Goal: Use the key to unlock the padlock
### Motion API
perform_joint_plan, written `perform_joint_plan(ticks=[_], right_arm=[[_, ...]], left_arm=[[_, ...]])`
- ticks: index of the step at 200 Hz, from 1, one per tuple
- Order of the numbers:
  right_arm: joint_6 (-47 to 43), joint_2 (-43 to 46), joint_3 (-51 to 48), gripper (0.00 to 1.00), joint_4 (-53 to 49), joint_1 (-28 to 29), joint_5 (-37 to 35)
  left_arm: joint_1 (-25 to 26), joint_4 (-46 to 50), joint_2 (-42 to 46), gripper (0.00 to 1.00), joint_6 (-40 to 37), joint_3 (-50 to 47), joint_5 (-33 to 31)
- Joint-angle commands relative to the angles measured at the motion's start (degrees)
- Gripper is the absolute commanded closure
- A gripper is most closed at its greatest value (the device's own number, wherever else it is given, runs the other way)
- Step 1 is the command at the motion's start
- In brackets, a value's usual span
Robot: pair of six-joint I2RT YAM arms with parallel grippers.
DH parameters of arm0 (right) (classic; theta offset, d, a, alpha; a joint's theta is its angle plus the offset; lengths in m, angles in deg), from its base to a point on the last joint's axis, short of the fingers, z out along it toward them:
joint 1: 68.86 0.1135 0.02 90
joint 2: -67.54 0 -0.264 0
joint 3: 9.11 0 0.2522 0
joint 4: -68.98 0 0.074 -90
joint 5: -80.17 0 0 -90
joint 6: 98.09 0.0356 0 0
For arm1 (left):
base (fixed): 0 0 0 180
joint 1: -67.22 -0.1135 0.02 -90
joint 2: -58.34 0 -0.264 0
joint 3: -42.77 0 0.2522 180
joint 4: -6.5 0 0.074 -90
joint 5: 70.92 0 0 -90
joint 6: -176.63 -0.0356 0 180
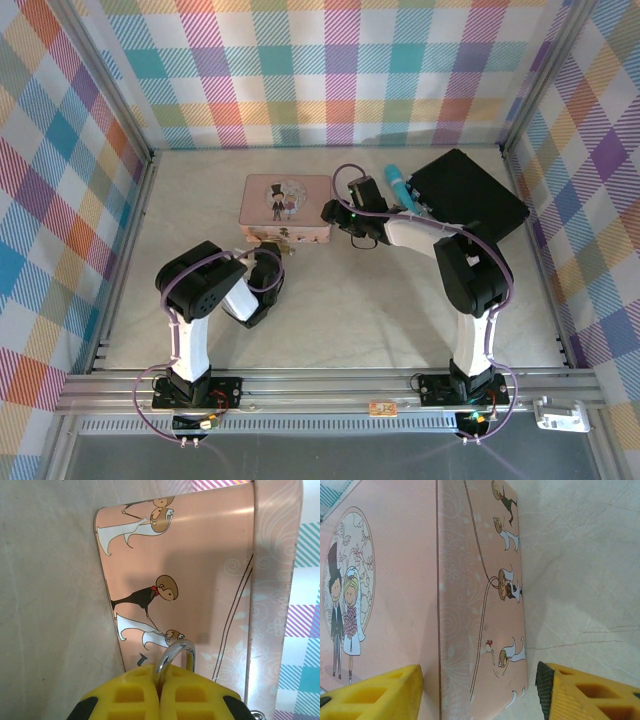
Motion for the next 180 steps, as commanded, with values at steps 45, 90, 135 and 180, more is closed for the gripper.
perform_joint_plan(ticks=[45,90,135,180], right_arm=[[-10.25,8.34,0.16,0.25,-9.25,0.11,-1.43],[-17.81,16.77,-4.4,0.14,-14.56,0.09,-3.79],[-23.75,22.05,-8.6,0.05,-22.77,-0.02,-8.09],[-21.38,28.69,-15.54,0.0,-22.38,-1.77,-13.88]], left_arm=[[-1.64,16.14,16.84,1.0,-3.39,-5.11,14.1],[-0.42,48.64,33.99,1.0,-12.84,-0.68,22.39],[4.09,74.8,37.36,1.0,-31.1,11.48,28.05],[9.29,82.66,27.14,1.0,-40.11,20.29,30.86]])
